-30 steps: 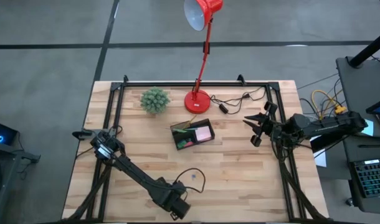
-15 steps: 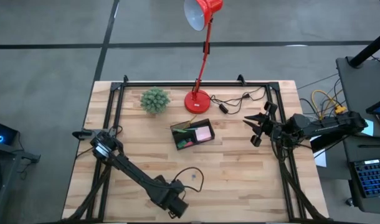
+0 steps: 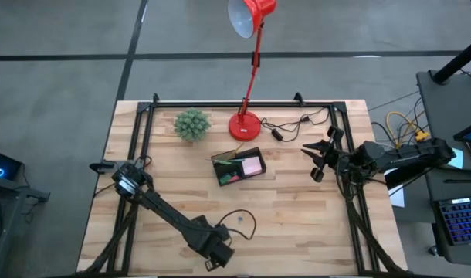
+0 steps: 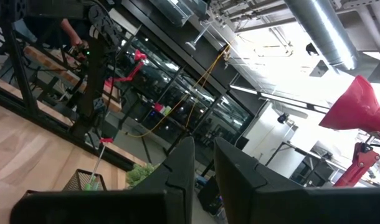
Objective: Pick and place office supplies into organizer
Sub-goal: Put the light blue sticky notes into the black desk organizer
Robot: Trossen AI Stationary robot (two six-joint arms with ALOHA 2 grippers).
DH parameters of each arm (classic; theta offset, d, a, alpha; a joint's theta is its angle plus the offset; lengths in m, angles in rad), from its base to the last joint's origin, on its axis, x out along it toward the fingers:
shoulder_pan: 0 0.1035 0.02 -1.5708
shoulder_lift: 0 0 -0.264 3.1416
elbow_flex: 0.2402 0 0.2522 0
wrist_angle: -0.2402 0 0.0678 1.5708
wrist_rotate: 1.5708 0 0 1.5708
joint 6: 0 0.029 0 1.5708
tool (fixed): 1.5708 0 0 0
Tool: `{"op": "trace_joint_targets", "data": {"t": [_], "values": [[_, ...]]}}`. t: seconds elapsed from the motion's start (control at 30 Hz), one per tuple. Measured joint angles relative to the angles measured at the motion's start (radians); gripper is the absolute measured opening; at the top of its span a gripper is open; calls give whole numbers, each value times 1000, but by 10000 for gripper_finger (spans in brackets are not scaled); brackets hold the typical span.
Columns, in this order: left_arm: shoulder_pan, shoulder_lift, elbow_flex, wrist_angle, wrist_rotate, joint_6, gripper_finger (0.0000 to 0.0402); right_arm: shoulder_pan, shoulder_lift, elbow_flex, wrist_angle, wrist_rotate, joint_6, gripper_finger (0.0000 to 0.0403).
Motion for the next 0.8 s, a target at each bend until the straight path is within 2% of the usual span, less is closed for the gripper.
{"op": "trace_joint_targets", "data": {"t": [0.17,0.5,0.8], "values": [[1,-66,-9,-6,-7,2,0,0,0,0,0,0,0,52],[7,-191,-11,-2,-110,26,0,0,0,0,0,0,0,52],[13,-201,-12,-4,-130,52,0,0,0,0,0,0,0,52]]}}
